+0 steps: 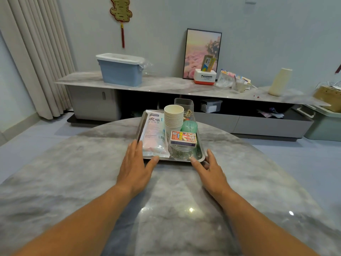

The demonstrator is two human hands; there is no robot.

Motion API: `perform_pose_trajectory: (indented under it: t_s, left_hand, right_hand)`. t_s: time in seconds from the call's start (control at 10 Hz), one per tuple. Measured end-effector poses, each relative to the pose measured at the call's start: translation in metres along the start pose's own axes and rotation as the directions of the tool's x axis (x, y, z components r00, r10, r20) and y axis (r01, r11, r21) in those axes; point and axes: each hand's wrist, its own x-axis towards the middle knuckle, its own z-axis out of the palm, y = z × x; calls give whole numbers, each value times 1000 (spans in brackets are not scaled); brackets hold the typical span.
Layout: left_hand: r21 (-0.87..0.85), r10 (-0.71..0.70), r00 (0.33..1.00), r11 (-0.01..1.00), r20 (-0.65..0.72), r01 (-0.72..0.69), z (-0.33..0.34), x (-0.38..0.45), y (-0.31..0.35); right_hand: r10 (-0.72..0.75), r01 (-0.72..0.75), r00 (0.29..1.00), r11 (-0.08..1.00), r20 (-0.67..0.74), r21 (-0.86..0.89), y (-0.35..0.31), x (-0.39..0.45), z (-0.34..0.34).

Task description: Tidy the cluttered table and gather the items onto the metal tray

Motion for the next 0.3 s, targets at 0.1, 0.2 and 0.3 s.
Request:
perform_pose_trajectory:
  t_s: [0.1,0.2,0.3]
  left_hand:
    - [115,116,992,987,-52,-109,-13,-6,26]
    - [207,207,972,962,-114,-180,-40,-1,56]
    - [308,285,939,926,-190,-219,-72,-4,85]
  right_hand:
    - [58,-102,985,955,162,279,-9,-19,-23]
    - [116,-167,972,953,202,253,-12,-45,-43]
    - [66,-71,998,943,24,324,-29,-84,-63]
